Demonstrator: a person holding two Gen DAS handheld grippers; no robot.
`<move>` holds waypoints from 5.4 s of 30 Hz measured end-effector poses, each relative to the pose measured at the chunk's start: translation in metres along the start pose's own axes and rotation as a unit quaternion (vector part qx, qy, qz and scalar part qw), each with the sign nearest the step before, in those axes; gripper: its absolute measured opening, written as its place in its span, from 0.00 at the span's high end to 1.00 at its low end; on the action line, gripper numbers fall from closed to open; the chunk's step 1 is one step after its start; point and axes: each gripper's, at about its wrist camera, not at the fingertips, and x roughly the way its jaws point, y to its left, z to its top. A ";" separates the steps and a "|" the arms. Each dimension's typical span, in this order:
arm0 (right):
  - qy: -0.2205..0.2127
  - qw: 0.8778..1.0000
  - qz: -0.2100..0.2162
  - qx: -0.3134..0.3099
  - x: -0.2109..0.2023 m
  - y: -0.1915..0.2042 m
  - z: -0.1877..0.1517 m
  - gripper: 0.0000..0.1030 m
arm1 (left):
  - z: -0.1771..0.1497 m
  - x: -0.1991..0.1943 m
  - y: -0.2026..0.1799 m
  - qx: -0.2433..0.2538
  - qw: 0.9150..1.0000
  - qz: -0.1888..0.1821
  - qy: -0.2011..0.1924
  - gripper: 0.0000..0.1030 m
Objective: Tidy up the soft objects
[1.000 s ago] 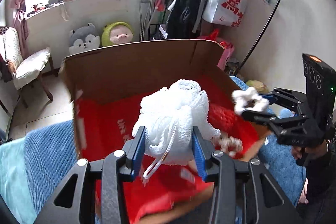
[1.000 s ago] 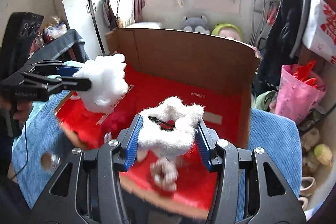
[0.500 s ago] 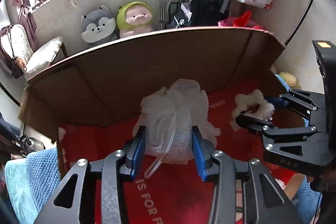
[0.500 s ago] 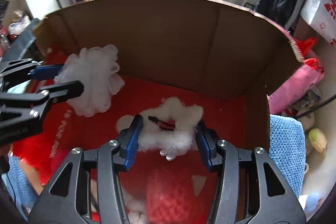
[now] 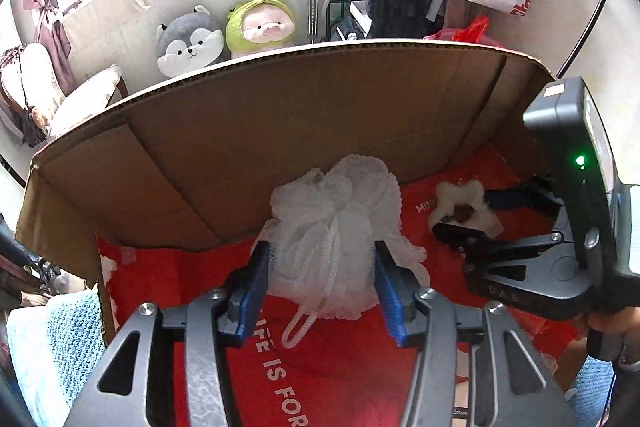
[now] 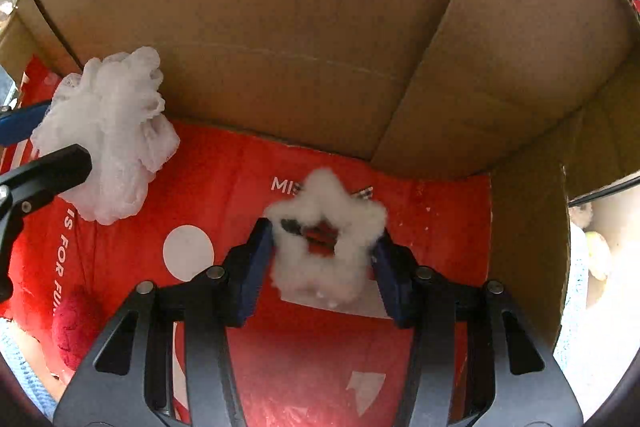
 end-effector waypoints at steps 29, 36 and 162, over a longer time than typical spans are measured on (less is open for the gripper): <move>-0.036 0.999 -0.010 -0.011 -0.051 0.015 -0.006 0.40 | -0.003 -0.034 0.001 -0.008 0.998 0.024 -0.051 0.06; -0.073 0.997 -0.006 0.007 -0.085 0.008 -0.029 0.34 | -0.015 -0.067 -0.004 -0.013 0.996 0.029 -0.078 0.03; -0.198 0.974 0.110 -0.003 -0.159 0.080 -0.379 0.81 | -0.335 -0.156 -0.112 0.043 0.992 -0.070 -0.097 0.83</move>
